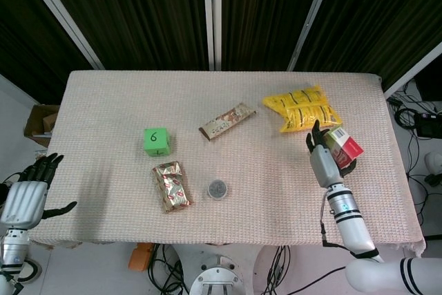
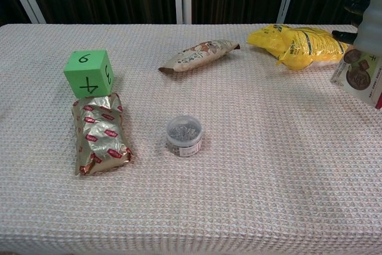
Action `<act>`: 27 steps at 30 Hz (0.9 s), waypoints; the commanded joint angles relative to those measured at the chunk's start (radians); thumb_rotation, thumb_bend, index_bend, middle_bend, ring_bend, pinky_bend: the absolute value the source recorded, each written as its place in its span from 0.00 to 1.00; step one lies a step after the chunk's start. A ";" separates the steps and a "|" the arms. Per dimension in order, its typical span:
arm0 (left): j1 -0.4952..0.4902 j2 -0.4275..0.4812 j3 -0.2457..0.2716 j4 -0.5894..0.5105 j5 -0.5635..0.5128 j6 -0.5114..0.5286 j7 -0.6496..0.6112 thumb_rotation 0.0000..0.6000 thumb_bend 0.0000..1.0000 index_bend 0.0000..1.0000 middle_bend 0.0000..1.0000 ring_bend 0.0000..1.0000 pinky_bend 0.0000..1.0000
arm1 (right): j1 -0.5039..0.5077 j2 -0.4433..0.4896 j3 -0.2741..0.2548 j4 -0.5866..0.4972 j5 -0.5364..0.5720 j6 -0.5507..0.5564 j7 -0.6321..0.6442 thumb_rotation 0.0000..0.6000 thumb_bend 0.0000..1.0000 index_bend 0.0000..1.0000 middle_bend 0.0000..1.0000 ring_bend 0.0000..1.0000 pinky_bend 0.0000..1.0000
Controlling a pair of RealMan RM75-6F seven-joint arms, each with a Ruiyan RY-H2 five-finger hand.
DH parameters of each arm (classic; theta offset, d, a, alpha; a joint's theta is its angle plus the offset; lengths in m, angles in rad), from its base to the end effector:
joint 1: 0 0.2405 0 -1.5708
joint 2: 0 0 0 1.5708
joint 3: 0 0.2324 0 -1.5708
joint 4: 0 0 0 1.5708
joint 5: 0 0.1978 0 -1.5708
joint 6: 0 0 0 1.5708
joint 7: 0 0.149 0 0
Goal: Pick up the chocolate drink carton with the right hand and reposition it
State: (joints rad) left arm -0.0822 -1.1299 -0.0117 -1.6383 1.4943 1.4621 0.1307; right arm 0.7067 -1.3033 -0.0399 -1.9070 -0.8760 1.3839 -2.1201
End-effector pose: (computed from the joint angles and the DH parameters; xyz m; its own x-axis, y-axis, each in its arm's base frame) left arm -0.2847 0.1741 0.1462 0.4805 0.0664 0.8745 0.8767 -0.0096 -0.4810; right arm -0.1640 -0.2750 0.0664 0.8668 0.1335 -0.4805 0.4987 -0.2200 0.8384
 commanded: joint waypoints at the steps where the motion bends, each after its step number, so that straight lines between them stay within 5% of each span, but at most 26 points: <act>1: 0.001 0.000 -0.001 -0.001 -0.001 0.003 0.003 0.79 0.04 0.08 0.07 0.07 0.19 | 0.006 -0.018 -0.019 0.026 -0.004 0.008 0.012 1.00 0.18 0.00 0.39 0.01 0.00; 21: 0.015 0.010 0.002 -0.009 -0.001 0.019 0.004 0.79 0.04 0.08 0.08 0.07 0.19 | 0.036 -0.081 -0.099 0.086 0.004 0.028 0.033 1.00 0.17 0.00 0.23 0.00 0.00; 27: 0.018 0.012 0.002 -0.008 0.002 0.024 0.001 0.79 0.04 0.08 0.07 0.07 0.19 | 0.041 -0.085 -0.115 0.077 0.011 0.044 0.030 1.00 0.12 0.00 0.08 0.00 0.00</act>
State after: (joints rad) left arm -0.0640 -1.1178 -0.0101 -1.6465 1.4961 1.4860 0.1314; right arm 0.7469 -1.3876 -0.1546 -1.8295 -0.8657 1.4270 -2.0900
